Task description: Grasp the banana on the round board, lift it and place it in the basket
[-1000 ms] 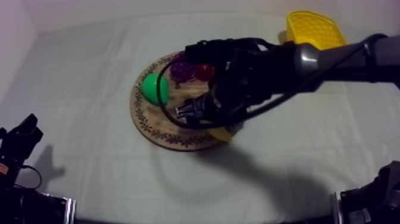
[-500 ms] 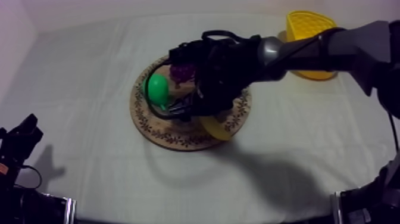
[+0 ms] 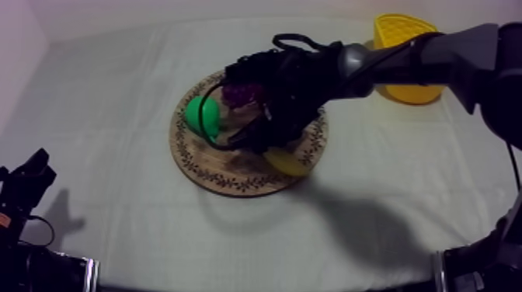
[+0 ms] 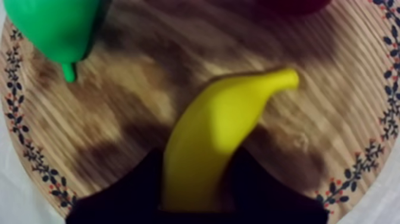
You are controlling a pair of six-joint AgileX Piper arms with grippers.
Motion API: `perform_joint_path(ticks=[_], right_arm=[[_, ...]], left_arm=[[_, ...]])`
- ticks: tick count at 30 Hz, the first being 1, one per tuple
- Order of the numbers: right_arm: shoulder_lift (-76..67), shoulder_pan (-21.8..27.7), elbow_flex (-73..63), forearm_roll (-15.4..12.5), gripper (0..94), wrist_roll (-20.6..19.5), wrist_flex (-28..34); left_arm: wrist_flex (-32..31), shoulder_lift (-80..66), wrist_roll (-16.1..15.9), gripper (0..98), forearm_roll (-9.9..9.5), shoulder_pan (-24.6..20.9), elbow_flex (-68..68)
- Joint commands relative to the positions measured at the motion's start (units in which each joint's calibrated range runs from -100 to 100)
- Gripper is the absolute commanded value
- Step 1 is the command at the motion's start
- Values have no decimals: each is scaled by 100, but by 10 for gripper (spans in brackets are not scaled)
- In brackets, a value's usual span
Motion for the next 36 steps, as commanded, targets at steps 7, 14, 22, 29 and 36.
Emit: perform_joint_path(ticks=[7,14,22,29,36], right_arm=[[-148,93,137,4,233,4,-194],[-609,307,-52,-123,237,207,247],[-1172,1017,-995,-467,230,740,1267],[-1298,1827,-2127,-623,224,1022,2034],[-1185,2594,-2786,-609,229,1123,2261]], left_arm=[[3,-3,1,1,-3,-3,3],[3,-3,1,1,-3,-3,3],[3,-3,1,1,-3,-3,3],[3,-3,1,1,-3,-3,3],[3,-3,1,1,-3,-3,3]])
